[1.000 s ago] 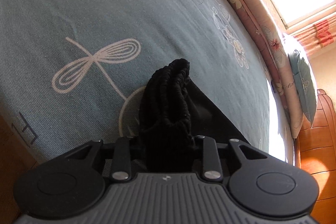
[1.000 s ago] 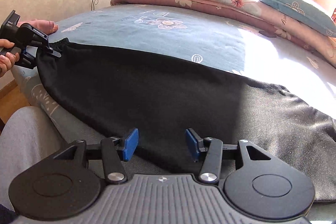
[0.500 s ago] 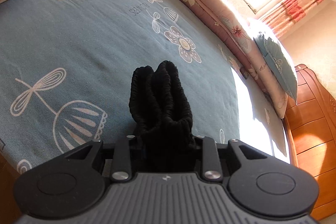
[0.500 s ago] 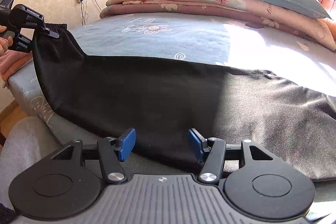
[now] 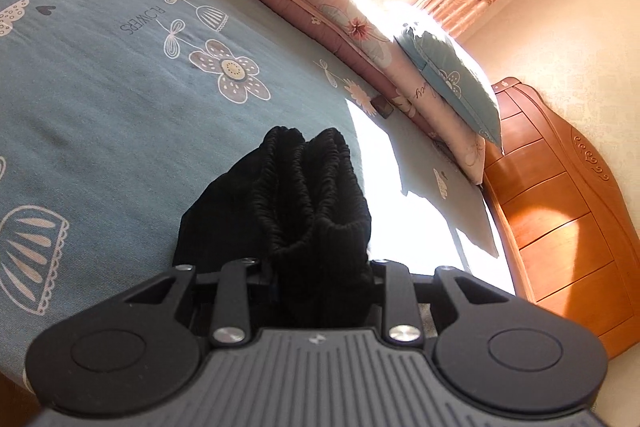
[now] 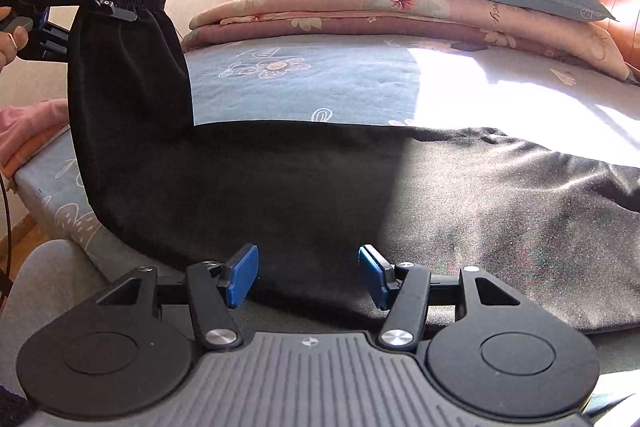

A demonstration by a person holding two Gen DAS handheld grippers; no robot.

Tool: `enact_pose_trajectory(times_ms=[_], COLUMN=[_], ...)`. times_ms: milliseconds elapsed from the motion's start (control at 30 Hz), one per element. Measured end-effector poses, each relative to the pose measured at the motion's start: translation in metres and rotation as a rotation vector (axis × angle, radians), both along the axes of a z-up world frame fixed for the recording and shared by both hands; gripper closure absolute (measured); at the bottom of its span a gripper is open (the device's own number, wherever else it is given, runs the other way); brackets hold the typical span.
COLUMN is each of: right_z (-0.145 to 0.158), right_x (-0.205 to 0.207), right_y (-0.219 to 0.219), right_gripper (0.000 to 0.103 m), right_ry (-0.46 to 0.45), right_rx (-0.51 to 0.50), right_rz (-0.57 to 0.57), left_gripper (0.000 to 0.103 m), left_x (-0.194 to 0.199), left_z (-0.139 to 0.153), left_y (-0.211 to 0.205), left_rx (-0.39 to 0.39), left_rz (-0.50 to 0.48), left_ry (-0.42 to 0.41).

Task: Fold clothes
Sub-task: 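Carry the held cuff with the left gripper over the pants strip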

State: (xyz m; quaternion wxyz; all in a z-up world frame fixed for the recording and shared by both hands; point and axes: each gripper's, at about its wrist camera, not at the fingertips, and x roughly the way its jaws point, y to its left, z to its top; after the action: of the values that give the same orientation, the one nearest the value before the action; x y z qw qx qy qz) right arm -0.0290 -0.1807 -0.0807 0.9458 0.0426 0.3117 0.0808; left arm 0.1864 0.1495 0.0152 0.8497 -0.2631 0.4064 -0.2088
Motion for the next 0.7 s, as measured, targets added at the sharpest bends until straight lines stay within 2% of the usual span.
enact_pose_trajectory(times_ms=[467,700], right_z=[-0.004,-0.007], right_x=[-0.005,-0.006], right_y=[-0.024,-0.032], right_gripper=[0.042,0.042], right_ry=[-0.002,0.005], right_rx=[0.041,0.045], right_rz=[-0.061,-0.093], left_gripper=[0.076,0.076], left_x=[0.007,0.006], left_z=[-0.019,-0.047], left_y=[-0.090,-0.144], left_rx=[-0.028,0.044], left_rz=[-0.153,-0.219], left_ry=[0.033,0.041])
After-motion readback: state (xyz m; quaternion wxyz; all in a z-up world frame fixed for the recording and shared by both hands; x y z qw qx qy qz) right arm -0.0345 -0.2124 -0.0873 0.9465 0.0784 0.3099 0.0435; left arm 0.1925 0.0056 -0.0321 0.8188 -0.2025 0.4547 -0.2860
